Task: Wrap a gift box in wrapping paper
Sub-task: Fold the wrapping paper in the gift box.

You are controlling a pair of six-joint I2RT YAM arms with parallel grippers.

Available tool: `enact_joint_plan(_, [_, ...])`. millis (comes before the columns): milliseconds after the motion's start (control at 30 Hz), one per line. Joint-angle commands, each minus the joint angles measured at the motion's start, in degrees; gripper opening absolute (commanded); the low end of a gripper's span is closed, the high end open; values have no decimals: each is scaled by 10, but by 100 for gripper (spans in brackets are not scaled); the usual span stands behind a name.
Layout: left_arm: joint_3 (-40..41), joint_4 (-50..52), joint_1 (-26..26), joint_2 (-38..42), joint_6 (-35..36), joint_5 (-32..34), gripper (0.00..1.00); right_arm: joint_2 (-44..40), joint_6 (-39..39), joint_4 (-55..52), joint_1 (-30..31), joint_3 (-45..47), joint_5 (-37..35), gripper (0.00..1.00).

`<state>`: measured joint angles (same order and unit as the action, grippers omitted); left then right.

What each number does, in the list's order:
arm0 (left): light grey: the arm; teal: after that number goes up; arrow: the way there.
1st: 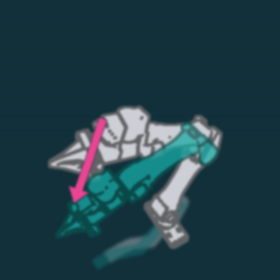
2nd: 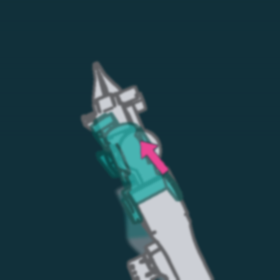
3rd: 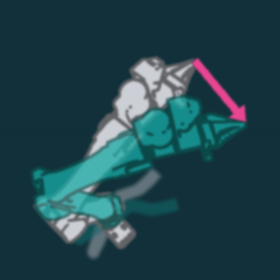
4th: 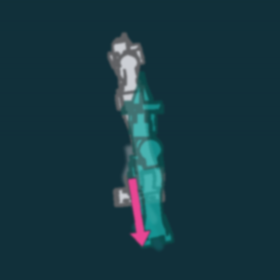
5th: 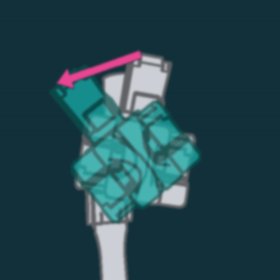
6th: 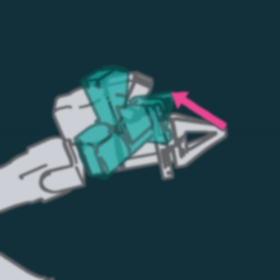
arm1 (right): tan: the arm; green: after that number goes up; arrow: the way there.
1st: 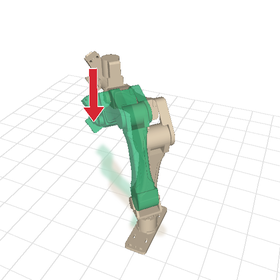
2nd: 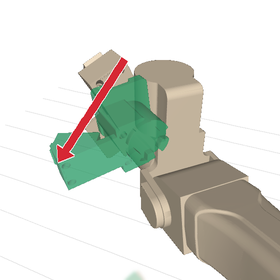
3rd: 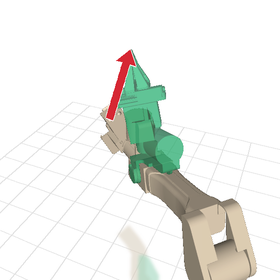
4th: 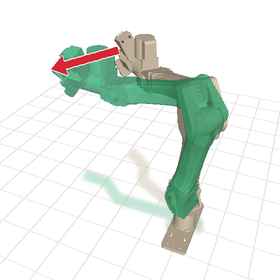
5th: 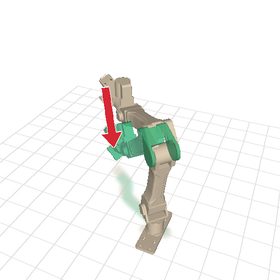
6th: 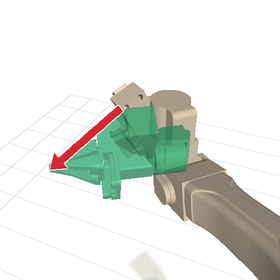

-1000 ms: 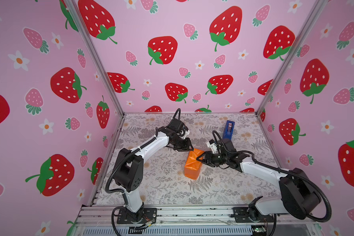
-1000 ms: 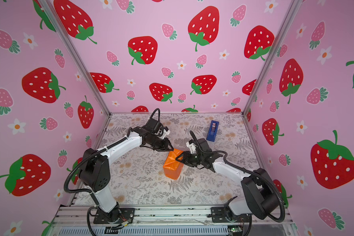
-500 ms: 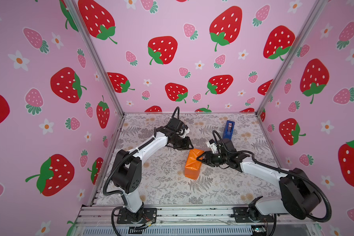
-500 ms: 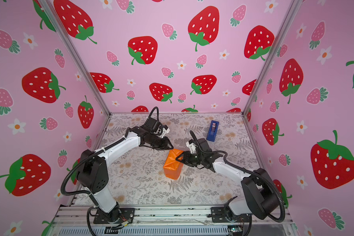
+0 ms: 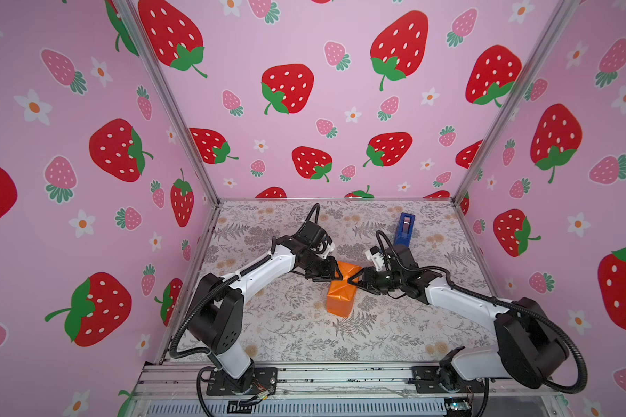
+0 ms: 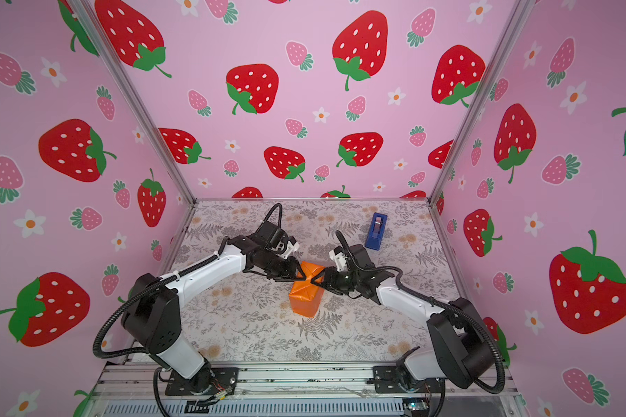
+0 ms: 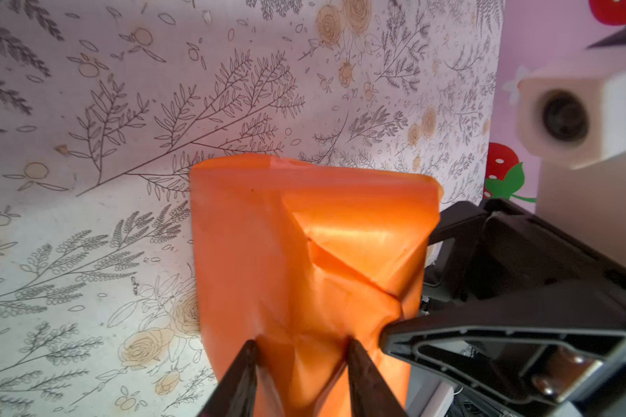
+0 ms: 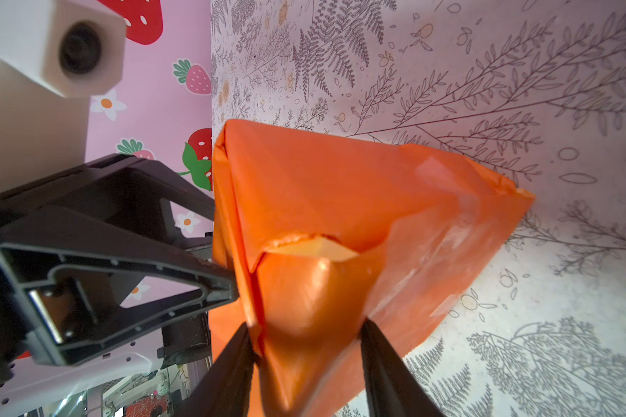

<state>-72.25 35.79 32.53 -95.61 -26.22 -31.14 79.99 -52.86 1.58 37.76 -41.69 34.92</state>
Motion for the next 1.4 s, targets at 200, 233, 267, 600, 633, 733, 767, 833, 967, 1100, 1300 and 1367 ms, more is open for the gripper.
enact_joint_plan(200, [-12, 26, 2, 6, 6, 31, 12, 4, 6, -47, 3, 23, -29, 48])
enact_joint_plan(233, [-14, 29, 2, 8, 7, 34, 10, 6, 7, -45, 3, 23, -29, 49])
enact_joint_plan(267, [-15, 32, 2, 10, 8, 37, 10, 7, 5, -44, 3, 24, -29, 48])
enact_joint_plan(600, [-30, 61, 9, 77, -5, 48, 18, 8, 5, -42, 2, 23, -29, 48])
enact_joint_plan(633, [-20, 45, 11, 79, -15, 27, 16, 7, 5, -42, 2, 23, -29, 48])
enact_joint_plan(733, [9, -13, 26, 80, -49, -23, 11, 10, 4, -41, 3, 22, -29, 48])
enact_joint_plan(767, [17, -32, 30, 79, -59, -33, 9, 10, 4, -41, 3, 23, -29, 48])
enact_joint_plan(833, [25, -54, 35, 67, -67, -39, 7, 10, 4, -40, 3, 23, -28, 48])
enact_joint_plan(967, [33, -54, 36, 37, -56, -29, 0, 10, 5, -41, 3, 21, -28, 48])
enact_joint_plan(1100, [38, -34, 37, 20, -40, -19, 0, 6, 4, -43, 2, 16, -28, 48])
enact_joint_plan(1300, [43, -4, 34, 18, -21, -1, 0, -48, -4, -59, -35, 3, -41, 59])
enact_joint_plan(1367, [45, -6, 33, 18, -22, -3, 0, -60, -5, -60, -57, -1, -34, 56])
